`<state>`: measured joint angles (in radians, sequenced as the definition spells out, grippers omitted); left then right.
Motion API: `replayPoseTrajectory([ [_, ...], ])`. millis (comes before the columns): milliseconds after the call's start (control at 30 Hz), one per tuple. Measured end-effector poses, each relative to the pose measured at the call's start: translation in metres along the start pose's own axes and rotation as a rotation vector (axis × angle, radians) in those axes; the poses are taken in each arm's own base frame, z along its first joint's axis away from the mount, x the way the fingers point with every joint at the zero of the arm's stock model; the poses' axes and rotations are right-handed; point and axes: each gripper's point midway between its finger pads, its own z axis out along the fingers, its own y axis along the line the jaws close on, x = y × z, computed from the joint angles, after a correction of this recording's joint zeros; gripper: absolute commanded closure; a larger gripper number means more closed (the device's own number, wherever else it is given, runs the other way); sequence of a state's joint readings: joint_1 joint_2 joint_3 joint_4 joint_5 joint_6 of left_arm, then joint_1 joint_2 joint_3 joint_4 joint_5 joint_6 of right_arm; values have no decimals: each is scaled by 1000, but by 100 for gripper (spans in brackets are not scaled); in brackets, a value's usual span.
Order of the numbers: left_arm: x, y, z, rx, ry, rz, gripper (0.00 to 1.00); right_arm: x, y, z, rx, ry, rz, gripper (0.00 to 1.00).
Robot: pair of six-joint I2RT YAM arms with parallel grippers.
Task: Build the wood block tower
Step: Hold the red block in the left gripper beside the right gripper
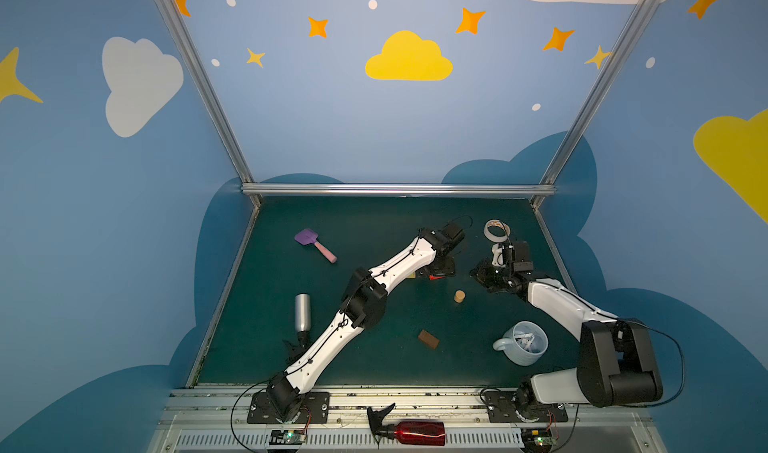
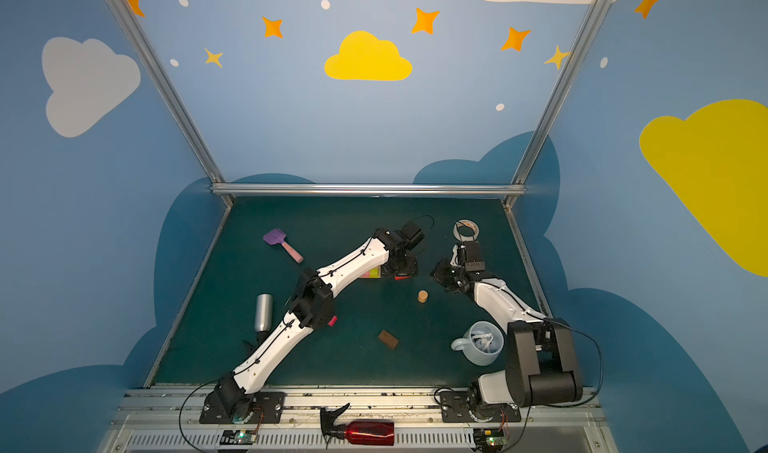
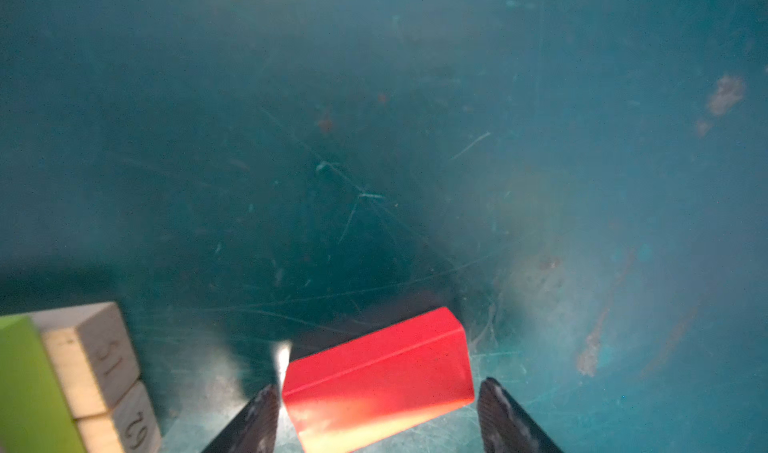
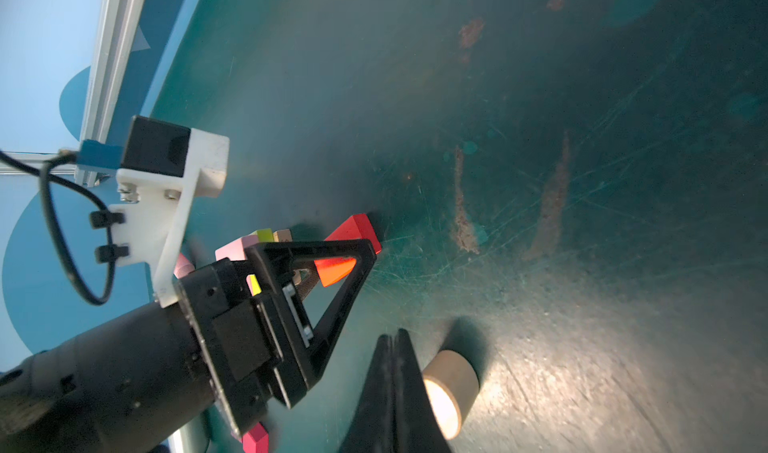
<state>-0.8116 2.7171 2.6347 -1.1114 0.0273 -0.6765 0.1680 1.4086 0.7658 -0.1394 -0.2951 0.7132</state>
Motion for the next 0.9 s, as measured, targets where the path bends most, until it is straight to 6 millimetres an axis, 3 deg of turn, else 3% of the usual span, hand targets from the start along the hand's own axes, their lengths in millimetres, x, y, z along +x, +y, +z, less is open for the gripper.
replayPoseTrajectory([
  [900,2,1,2,-39,-19,37,31,3,-4,-1,16,6,-9,100],
])
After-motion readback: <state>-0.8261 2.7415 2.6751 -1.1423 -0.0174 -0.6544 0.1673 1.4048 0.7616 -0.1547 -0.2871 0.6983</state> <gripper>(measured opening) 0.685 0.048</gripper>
